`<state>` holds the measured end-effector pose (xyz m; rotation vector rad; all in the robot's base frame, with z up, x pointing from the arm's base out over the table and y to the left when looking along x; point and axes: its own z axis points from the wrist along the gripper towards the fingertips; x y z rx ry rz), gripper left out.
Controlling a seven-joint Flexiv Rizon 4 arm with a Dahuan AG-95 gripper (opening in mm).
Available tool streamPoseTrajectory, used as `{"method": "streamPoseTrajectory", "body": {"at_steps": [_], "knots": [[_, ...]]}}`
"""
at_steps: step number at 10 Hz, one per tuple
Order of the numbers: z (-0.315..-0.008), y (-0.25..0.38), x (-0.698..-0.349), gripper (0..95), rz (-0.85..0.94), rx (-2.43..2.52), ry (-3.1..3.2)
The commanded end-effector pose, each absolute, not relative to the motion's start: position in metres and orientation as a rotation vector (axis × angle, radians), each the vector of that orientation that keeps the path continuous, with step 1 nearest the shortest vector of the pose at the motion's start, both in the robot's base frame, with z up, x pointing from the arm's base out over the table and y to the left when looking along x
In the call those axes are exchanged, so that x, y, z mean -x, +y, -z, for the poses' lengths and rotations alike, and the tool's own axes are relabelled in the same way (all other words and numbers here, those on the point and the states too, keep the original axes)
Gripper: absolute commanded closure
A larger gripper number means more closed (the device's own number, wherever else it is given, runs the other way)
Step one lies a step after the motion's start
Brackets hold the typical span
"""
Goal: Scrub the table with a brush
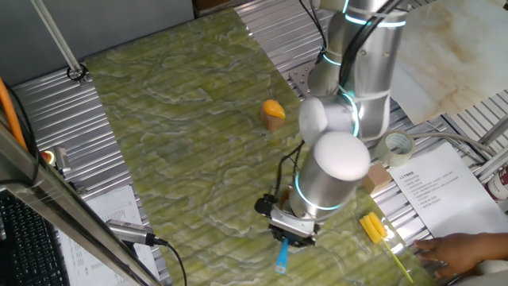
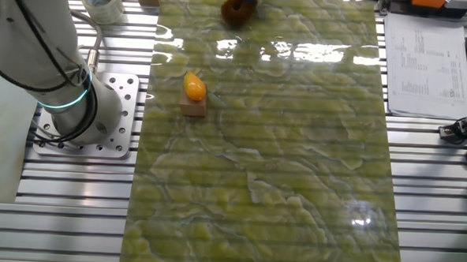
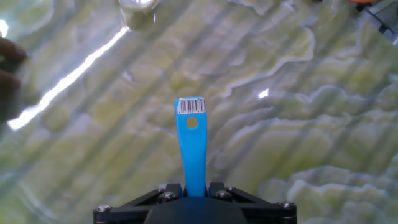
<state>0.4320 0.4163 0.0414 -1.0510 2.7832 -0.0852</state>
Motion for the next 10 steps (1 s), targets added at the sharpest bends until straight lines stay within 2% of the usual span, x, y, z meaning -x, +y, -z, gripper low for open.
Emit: {"method": "streamPoseTrajectory", "body": {"at_steps": [1, 5, 10], "knots": [[-0.040, 0.413, -0.424, 95.0, 0.102, 1.078, 2.774], [-0.043, 0.407, -0.412, 95.0, 0.160, 1.139, 2.767], [-0.047, 0.389, -0.417, 95.0, 0.174, 1.284, 2.694]]}}
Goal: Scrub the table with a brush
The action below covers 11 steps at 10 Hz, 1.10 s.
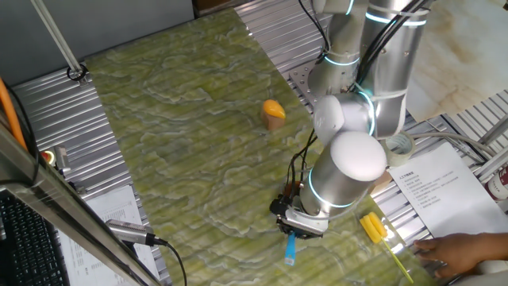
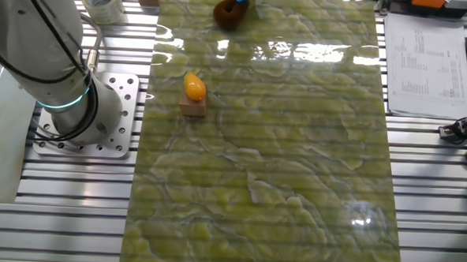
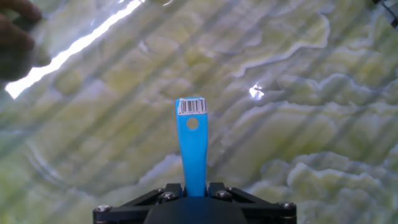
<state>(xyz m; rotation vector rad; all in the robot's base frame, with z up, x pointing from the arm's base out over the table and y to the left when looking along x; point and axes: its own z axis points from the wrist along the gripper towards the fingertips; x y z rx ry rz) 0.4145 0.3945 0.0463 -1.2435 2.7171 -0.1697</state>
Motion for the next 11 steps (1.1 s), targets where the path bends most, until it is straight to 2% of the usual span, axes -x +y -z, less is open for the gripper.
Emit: {"method": "streamPoseTrajectory", "body": {"at_steps": [1, 7, 11], "knots": [[-0.049, 0.385, -0.422, 95.0, 0.175, 1.304, 2.682], [-0.059, 0.386, -0.462, 95.0, 0.178, 1.359, 2.649], [-0.056, 0.390, -0.473, 95.0, 0.160, 1.350, 2.630]]}}
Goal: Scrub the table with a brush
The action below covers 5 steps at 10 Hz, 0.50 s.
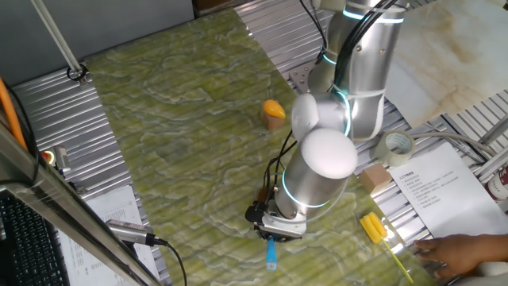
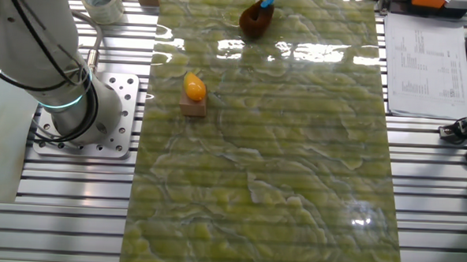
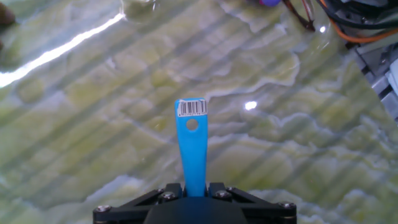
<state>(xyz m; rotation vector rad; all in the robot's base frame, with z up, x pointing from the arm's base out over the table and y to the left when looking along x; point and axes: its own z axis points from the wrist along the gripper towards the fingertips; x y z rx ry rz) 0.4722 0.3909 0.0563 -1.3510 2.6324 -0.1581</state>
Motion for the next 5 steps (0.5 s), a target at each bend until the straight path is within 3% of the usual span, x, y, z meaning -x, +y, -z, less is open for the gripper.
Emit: {"method": "streamPoseTrajectory", "body": {"at_steps": [1, 5], "knots": [[-0.054, 0.392, -0.477, 95.0, 0.147, 1.356, 2.622], [-0.057, 0.398, -0.491, 95.0, 0.133, 1.365, 2.615]]}}
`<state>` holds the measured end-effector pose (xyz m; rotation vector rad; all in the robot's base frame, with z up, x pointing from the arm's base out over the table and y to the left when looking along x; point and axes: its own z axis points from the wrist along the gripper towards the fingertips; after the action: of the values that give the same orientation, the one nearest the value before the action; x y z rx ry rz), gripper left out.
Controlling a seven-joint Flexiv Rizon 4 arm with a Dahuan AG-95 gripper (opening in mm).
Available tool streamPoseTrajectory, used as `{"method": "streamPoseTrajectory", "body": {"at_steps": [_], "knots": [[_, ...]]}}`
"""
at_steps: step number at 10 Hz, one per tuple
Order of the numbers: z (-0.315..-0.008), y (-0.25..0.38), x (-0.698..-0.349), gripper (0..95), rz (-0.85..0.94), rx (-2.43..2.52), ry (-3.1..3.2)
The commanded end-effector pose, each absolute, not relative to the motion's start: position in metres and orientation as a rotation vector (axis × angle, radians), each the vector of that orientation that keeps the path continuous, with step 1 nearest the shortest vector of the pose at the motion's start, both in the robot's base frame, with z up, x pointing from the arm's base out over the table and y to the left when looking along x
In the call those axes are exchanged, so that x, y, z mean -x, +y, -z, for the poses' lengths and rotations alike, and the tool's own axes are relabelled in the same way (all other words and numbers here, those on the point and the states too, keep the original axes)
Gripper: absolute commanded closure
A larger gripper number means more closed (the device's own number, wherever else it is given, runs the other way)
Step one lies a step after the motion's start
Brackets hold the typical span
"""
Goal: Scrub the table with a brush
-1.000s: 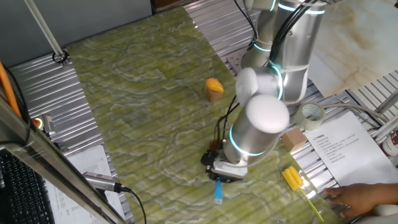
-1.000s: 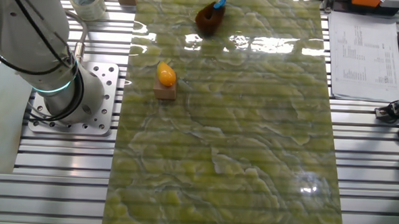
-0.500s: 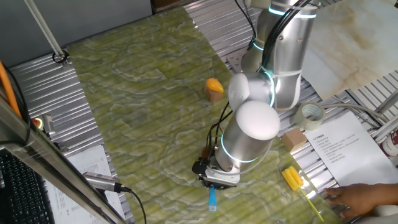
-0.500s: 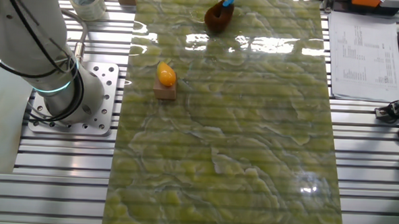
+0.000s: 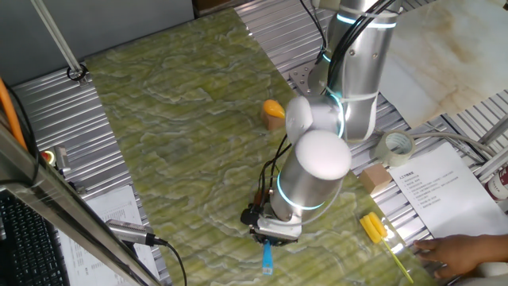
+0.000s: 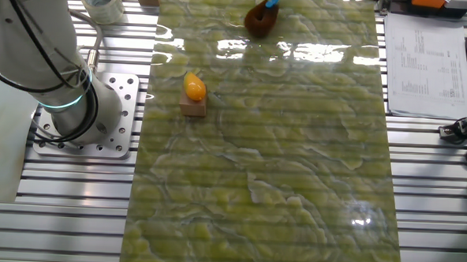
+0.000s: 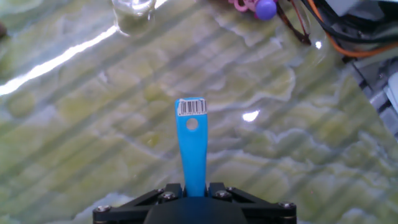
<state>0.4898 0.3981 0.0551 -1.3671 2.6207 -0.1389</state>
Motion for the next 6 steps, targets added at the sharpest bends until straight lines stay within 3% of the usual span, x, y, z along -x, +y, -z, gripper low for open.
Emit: {"method": "streamPoseTrajectory", "body": {"at_steps": [1, 6], "knots": [[-0.058, 0.399, -0.495, 95.0, 0.126, 1.365, 2.611], [-0.060, 0.412, -0.517, 95.0, 0.122, 1.339, 2.601]]}}
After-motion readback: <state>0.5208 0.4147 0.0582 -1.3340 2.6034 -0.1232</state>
